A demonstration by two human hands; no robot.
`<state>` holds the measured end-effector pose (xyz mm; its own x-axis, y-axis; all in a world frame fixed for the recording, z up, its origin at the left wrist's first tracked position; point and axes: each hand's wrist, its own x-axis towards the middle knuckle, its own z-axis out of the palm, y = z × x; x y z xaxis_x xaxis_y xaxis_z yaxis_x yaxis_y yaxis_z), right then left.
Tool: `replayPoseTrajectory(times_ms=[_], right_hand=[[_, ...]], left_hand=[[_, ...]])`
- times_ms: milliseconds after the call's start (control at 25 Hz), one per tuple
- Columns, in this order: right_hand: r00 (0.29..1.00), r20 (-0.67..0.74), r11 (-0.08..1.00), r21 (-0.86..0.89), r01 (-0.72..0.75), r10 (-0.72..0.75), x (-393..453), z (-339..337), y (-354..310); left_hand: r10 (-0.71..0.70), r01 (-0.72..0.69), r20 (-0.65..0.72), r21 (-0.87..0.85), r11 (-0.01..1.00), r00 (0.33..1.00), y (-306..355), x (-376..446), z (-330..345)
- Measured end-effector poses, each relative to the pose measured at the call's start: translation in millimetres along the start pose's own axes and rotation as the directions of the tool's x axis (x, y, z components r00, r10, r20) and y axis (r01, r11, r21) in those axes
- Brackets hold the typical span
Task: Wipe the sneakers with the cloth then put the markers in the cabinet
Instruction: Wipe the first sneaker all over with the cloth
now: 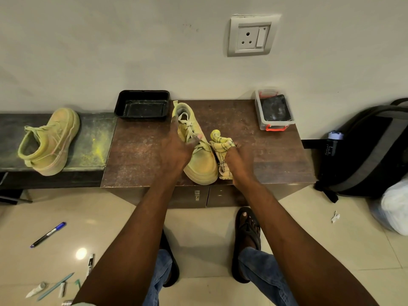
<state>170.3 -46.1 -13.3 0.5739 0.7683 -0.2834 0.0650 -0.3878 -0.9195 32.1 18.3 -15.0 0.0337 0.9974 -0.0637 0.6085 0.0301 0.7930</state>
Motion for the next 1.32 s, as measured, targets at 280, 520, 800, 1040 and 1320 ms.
replayPoseTrajectory(times_ms=[280,520,800,1040,1320], right_hand=[[0.995,0.037,0.973,0.209,-0.094,0.088,-4,-8,-5],[0.998,-0.048,0.988,0.146,0.053,-0.047,-5,1,-12],[0.752,0.240,0.749,-0.125,0.651,-0.614,-21,13,3],[0.650,0.419,0.579,-0.302,0.758,-0.633,-25,18,10],[0.285,0.711,0.068,-0.317,0.946,-0.643,-79,11,27]], left_hand=[[-0.033,0.040,0.045,-0.165,0.986,0.998,-5,11,-10],[-0.095,0.228,0.278,-0.498,0.836,0.956,-25,21,-37],[-0.138,0.323,0.307,-0.711,0.625,0.942,-21,22,-41],[-0.094,0.173,0.172,-0.538,0.825,0.981,-23,20,-43],[-0.065,0.070,0.028,-0.499,0.864,0.997,-34,23,-46]])
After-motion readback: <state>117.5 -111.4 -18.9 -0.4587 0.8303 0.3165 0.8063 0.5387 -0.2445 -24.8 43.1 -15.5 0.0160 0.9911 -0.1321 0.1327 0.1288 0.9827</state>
